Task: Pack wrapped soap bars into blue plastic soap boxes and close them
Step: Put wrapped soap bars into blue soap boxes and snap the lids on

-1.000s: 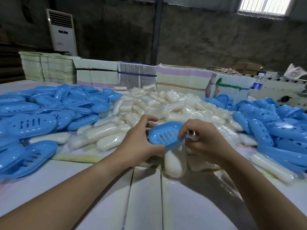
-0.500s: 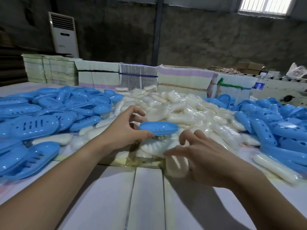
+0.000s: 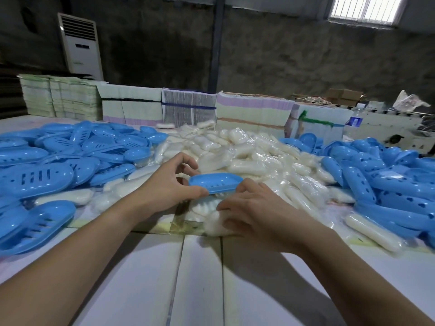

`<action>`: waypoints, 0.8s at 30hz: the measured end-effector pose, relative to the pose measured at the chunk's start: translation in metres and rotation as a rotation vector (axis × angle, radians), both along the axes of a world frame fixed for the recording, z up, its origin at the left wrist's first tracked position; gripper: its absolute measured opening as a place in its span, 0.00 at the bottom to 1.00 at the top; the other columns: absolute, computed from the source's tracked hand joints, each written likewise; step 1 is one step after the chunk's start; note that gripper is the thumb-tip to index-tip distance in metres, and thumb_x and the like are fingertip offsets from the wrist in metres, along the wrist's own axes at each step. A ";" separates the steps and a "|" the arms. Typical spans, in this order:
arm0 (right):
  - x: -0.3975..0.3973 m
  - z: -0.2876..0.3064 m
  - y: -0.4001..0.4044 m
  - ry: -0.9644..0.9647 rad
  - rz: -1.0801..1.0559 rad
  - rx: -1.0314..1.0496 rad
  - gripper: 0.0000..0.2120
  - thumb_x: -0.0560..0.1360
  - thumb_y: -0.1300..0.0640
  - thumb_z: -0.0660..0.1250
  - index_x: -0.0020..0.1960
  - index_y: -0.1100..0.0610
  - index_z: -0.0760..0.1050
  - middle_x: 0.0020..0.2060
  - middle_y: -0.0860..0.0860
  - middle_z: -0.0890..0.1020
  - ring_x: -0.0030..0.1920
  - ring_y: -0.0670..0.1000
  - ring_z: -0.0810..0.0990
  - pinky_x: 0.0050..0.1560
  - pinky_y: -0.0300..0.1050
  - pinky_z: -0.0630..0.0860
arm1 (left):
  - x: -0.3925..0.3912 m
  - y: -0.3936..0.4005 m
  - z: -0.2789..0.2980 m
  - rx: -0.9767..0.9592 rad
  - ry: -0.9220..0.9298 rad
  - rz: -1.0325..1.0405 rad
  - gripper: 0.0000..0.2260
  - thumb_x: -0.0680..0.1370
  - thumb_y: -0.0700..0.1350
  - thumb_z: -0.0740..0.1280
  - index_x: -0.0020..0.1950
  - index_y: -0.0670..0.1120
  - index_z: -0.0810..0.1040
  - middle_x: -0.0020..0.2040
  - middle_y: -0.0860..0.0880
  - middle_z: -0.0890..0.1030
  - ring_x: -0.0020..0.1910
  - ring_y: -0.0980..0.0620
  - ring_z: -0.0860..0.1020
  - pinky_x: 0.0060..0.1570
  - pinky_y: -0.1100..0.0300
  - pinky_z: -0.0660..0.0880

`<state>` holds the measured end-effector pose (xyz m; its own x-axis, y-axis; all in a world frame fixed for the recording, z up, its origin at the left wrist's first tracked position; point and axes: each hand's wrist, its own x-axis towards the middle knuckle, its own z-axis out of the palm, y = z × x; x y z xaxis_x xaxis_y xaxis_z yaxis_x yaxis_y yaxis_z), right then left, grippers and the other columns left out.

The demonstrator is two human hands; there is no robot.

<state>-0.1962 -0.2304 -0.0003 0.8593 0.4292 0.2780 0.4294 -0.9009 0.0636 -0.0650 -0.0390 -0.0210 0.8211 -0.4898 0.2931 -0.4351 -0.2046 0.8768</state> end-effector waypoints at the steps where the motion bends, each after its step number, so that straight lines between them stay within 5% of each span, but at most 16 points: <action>1: 0.000 -0.003 0.001 -0.009 0.004 -0.047 0.11 0.78 0.48 0.62 0.59 0.46 0.75 0.47 0.40 0.75 0.58 0.49 0.67 0.59 0.48 0.64 | 0.001 0.001 0.000 -0.001 0.001 0.003 0.19 0.68 0.44 0.81 0.47 0.60 0.74 0.52 0.53 0.82 0.36 0.56 0.80 0.35 0.65 0.77; 3: 0.000 -0.005 0.002 -0.070 0.057 -0.038 0.10 0.75 0.49 0.66 0.56 0.48 0.78 0.46 0.44 0.78 0.56 0.49 0.70 0.56 0.48 0.66 | 0.001 0.001 0.001 -0.005 0.006 -0.005 0.19 0.69 0.44 0.81 0.46 0.61 0.75 0.52 0.54 0.82 0.36 0.55 0.80 0.34 0.63 0.77; 7: -0.003 0.005 -0.009 -0.297 0.193 0.507 0.08 0.71 0.56 0.74 0.48 0.59 0.80 0.40 0.41 0.77 0.43 0.52 0.75 0.45 0.45 0.72 | -0.003 0.000 0.000 0.009 0.024 -0.096 0.20 0.68 0.38 0.81 0.51 0.52 0.75 0.52 0.51 0.82 0.36 0.51 0.78 0.40 0.50 0.79; 12: 0.007 0.000 -0.014 -0.624 0.008 0.476 0.10 0.71 0.56 0.73 0.50 0.61 0.82 0.38 0.51 0.81 0.39 0.55 0.73 0.43 0.47 0.71 | -0.011 -0.005 -0.002 0.078 -0.009 -0.180 0.22 0.66 0.39 0.81 0.52 0.51 0.74 0.48 0.51 0.81 0.40 0.52 0.80 0.44 0.45 0.82; 16: 0.010 -0.002 -0.010 -0.744 -0.040 0.547 0.11 0.70 0.59 0.74 0.51 0.62 0.81 0.42 0.43 0.77 0.41 0.50 0.72 0.45 0.39 0.67 | -0.015 -0.009 -0.006 0.106 -0.024 -0.229 0.23 0.64 0.41 0.81 0.53 0.51 0.74 0.48 0.48 0.83 0.41 0.49 0.77 0.50 0.41 0.79; 21: 0.011 -0.013 -0.007 -0.303 -0.103 0.472 0.10 0.71 0.55 0.75 0.52 0.52 0.84 0.41 0.47 0.82 0.45 0.54 0.74 0.45 0.51 0.74 | -0.016 -0.009 -0.006 0.129 -0.058 -0.261 0.24 0.66 0.40 0.82 0.53 0.56 0.73 0.45 0.57 0.80 0.43 0.43 0.79 0.46 0.44 0.79; 24: 0.011 -0.011 -0.013 -0.097 -0.050 0.382 0.09 0.75 0.50 0.71 0.54 0.44 0.83 0.40 0.47 0.80 0.48 0.52 0.71 0.49 0.49 0.72 | -0.017 -0.007 -0.005 0.157 -0.069 -0.271 0.26 0.65 0.41 0.82 0.55 0.56 0.73 0.50 0.56 0.81 0.48 0.41 0.79 0.47 0.47 0.79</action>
<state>-0.1848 -0.2432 -0.0118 0.8384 0.2379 0.4903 0.3933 -0.8870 -0.2421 -0.0824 -0.0463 -0.0258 0.6352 -0.7318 0.2470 -0.5497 -0.2038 0.8101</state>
